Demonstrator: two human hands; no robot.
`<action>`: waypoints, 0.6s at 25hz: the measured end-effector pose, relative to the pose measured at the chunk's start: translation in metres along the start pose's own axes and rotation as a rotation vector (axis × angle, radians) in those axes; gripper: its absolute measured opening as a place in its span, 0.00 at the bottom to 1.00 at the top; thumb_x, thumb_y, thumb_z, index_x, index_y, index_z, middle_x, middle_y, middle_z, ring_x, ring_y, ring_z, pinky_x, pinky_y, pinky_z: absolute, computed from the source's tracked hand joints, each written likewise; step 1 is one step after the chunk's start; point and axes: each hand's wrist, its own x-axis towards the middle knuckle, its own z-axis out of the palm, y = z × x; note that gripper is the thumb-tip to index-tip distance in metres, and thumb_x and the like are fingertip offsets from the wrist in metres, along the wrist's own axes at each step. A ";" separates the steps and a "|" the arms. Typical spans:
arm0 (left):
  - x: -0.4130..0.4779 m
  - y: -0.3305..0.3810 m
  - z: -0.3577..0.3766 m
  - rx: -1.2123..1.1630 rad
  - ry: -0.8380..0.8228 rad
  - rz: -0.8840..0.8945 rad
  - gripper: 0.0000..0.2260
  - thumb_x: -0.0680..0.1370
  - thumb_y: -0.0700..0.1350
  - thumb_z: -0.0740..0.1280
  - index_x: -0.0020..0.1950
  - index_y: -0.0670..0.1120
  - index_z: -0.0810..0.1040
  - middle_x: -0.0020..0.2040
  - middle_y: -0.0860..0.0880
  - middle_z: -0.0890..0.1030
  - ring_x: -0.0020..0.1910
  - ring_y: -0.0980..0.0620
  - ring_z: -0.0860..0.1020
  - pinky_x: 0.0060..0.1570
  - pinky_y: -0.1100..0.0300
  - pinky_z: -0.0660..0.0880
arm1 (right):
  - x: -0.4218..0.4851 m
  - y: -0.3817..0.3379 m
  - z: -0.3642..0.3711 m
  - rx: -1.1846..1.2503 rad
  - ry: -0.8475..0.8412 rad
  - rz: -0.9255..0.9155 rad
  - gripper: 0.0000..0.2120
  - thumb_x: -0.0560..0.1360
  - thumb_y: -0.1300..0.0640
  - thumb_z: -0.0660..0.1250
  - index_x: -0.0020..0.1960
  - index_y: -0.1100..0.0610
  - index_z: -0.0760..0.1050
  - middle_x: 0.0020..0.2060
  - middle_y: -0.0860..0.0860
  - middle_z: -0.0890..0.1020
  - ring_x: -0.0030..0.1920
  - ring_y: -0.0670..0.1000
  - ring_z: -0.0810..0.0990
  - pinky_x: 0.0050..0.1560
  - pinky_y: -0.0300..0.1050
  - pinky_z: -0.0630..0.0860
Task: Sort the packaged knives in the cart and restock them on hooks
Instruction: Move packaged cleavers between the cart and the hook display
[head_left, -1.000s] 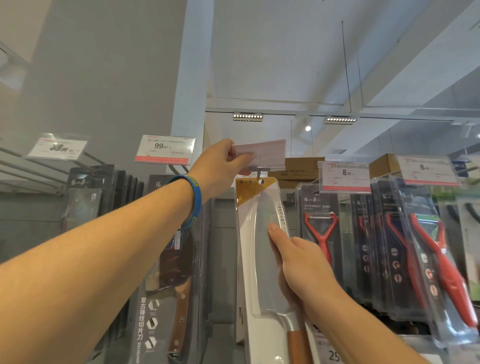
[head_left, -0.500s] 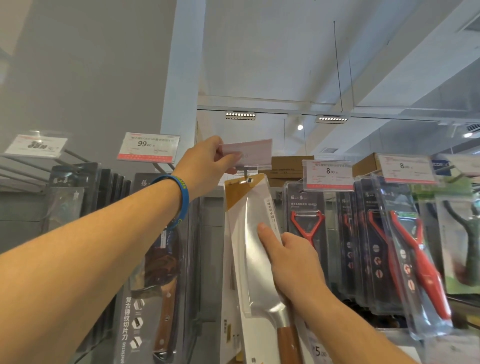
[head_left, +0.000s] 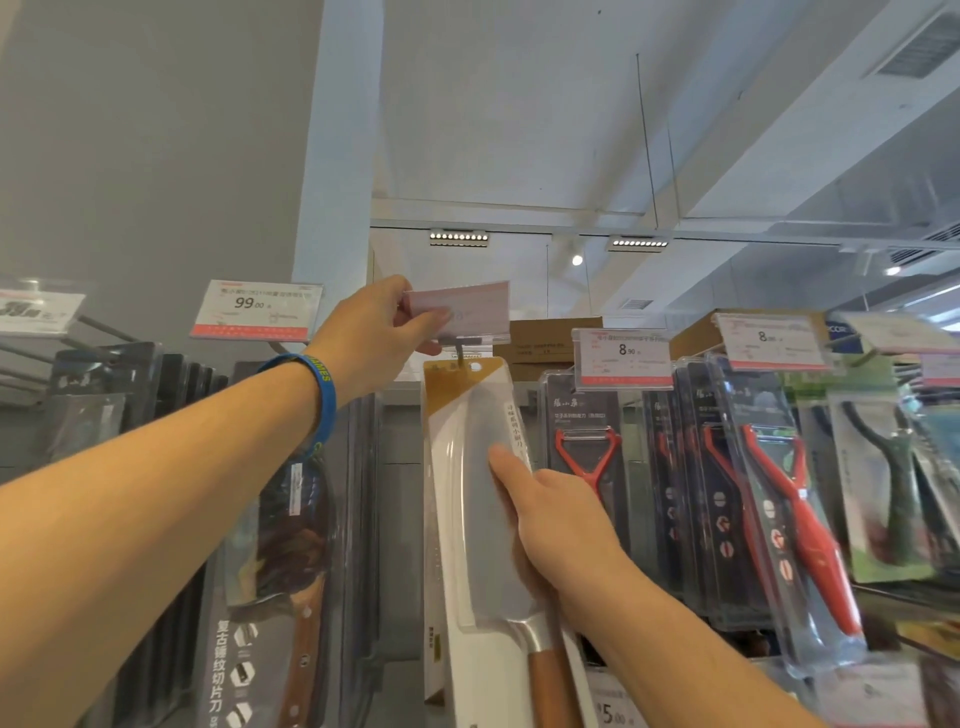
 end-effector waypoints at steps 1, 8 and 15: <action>0.000 0.000 -0.001 -0.008 -0.003 -0.009 0.08 0.80 0.56 0.63 0.45 0.54 0.70 0.39 0.58 0.77 0.28 0.62 0.76 0.22 0.74 0.67 | 0.000 -0.002 0.002 0.062 -0.038 0.049 0.27 0.76 0.33 0.65 0.49 0.58 0.81 0.38 0.51 0.87 0.39 0.51 0.87 0.39 0.46 0.85; 0.006 0.006 -0.003 0.029 -0.002 -0.010 0.08 0.80 0.55 0.62 0.44 0.54 0.68 0.38 0.58 0.74 0.33 0.59 0.74 0.20 0.75 0.66 | 0.003 -0.014 -0.005 -0.074 -0.032 0.005 0.28 0.75 0.32 0.64 0.50 0.59 0.81 0.45 0.55 0.86 0.47 0.57 0.86 0.54 0.59 0.83; 0.004 0.005 0.004 0.038 0.061 -0.029 0.09 0.80 0.56 0.63 0.47 0.52 0.71 0.38 0.58 0.75 0.31 0.62 0.74 0.27 0.69 0.66 | 0.009 -0.032 -0.017 0.047 -0.097 0.155 0.23 0.72 0.33 0.69 0.49 0.53 0.79 0.45 0.51 0.85 0.46 0.54 0.84 0.51 0.52 0.82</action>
